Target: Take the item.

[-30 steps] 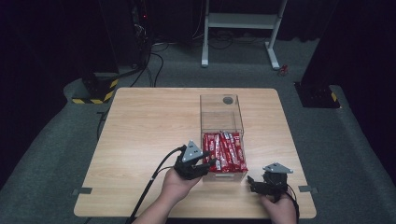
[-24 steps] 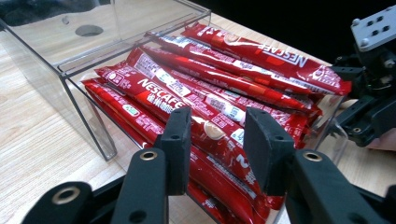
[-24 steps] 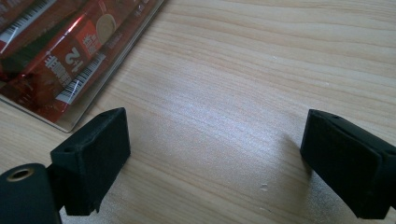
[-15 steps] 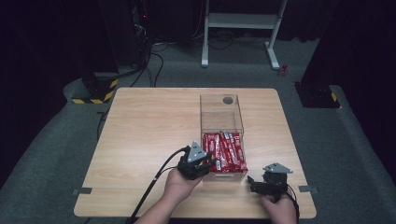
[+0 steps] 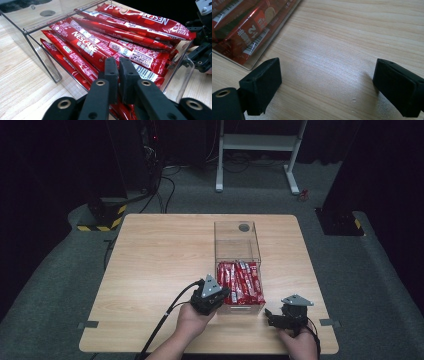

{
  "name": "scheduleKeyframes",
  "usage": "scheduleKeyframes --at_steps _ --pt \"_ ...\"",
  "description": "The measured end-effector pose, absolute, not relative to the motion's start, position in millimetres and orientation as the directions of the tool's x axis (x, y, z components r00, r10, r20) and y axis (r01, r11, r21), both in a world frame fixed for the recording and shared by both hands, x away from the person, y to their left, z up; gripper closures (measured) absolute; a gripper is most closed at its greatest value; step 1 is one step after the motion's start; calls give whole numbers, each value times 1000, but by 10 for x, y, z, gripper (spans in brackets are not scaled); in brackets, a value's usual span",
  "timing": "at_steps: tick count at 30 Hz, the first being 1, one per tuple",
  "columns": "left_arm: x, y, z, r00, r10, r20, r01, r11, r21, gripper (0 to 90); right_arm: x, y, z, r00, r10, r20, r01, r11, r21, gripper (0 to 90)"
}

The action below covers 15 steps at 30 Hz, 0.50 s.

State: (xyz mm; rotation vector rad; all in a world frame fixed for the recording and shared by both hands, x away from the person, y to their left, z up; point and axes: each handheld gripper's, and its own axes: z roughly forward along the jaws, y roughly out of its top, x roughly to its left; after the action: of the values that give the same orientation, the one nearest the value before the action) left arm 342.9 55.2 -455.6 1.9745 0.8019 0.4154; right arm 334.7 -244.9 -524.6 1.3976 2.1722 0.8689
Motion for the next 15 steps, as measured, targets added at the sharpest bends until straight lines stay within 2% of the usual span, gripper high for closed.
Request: scheduleKeyframes --at_steps 15 --pt "3383 609 -4550 720 687 -98 393 -287 874 891 3346 -2450 -5246 -414 910 -11 652 305 694 81"
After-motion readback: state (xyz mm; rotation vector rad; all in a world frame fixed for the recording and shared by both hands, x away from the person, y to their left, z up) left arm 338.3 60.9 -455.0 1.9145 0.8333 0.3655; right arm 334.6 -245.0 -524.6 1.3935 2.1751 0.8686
